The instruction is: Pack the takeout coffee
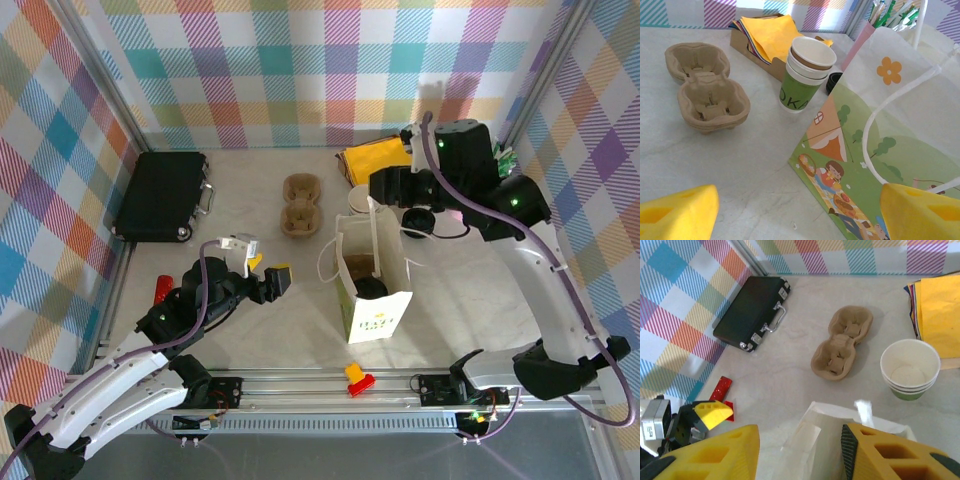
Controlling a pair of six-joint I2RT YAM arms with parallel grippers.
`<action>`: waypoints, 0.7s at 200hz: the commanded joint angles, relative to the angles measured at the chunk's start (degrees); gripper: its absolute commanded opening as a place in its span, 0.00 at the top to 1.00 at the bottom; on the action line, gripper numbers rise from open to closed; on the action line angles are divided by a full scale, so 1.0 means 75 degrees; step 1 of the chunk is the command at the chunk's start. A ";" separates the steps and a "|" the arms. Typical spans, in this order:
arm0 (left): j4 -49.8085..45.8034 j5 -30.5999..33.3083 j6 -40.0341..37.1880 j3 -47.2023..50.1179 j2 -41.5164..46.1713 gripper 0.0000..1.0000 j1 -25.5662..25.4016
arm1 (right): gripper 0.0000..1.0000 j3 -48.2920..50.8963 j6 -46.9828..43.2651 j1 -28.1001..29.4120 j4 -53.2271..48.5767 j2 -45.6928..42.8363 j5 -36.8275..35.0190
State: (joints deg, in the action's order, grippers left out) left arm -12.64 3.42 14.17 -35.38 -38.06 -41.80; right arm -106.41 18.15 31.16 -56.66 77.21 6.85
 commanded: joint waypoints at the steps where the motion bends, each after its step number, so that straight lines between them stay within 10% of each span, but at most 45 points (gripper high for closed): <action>1: -0.0232 -0.0108 0.0061 -0.0098 0.0173 0.16 0.0090 | 0.51 -0.0254 -0.0223 0.0023 -0.0323 0.0180 -0.0226; 140: -0.0846 -0.0210 0.0177 -0.0257 0.0442 0.16 0.0091 | 0.42 -0.0168 -0.0881 -0.1123 0.0055 0.1368 -0.2037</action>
State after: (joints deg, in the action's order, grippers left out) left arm -17.87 2.90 15.44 -35.42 -34.41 -41.80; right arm -105.21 13.50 27.35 -57.98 84.58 -4.23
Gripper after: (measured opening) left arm 0.835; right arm 0.570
